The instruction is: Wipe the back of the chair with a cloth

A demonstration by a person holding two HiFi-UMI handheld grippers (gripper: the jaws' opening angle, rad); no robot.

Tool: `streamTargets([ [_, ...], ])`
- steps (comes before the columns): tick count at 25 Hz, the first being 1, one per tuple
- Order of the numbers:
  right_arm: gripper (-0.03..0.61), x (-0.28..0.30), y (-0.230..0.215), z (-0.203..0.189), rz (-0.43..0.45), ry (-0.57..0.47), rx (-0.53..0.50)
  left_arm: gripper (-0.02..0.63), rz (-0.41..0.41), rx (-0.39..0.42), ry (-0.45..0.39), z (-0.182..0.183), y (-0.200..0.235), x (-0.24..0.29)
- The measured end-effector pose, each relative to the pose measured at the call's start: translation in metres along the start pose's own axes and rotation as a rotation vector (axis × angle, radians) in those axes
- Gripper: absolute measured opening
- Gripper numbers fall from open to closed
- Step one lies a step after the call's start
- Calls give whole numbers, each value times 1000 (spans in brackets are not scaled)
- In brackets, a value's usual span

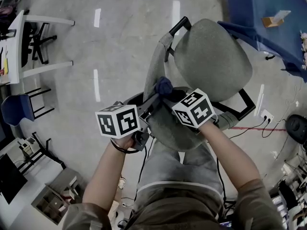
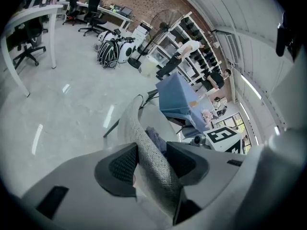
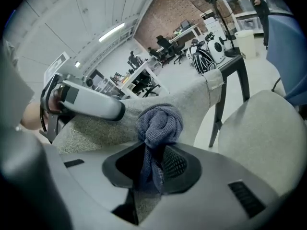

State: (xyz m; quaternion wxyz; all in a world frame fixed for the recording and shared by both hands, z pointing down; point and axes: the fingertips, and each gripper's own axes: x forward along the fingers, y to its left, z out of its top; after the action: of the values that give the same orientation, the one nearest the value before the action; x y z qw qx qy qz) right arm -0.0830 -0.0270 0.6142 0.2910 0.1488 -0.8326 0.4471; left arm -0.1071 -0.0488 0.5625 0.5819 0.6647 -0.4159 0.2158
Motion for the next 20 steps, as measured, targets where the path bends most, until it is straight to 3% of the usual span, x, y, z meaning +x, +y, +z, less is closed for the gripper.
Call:
streamTargets([
  [6, 99, -20, 36, -16, 90, 2, -8, 204, 7, -31, -15, -1, 2, -1],
  [14, 97, -60, 79, -45, 172, 63, -100, 202, 46, 25, -2, -1, 1, 0],
  [20, 97, -95, 104, -77, 285, 146, -146, 198, 104, 68, 5, -3, 4, -3],
])
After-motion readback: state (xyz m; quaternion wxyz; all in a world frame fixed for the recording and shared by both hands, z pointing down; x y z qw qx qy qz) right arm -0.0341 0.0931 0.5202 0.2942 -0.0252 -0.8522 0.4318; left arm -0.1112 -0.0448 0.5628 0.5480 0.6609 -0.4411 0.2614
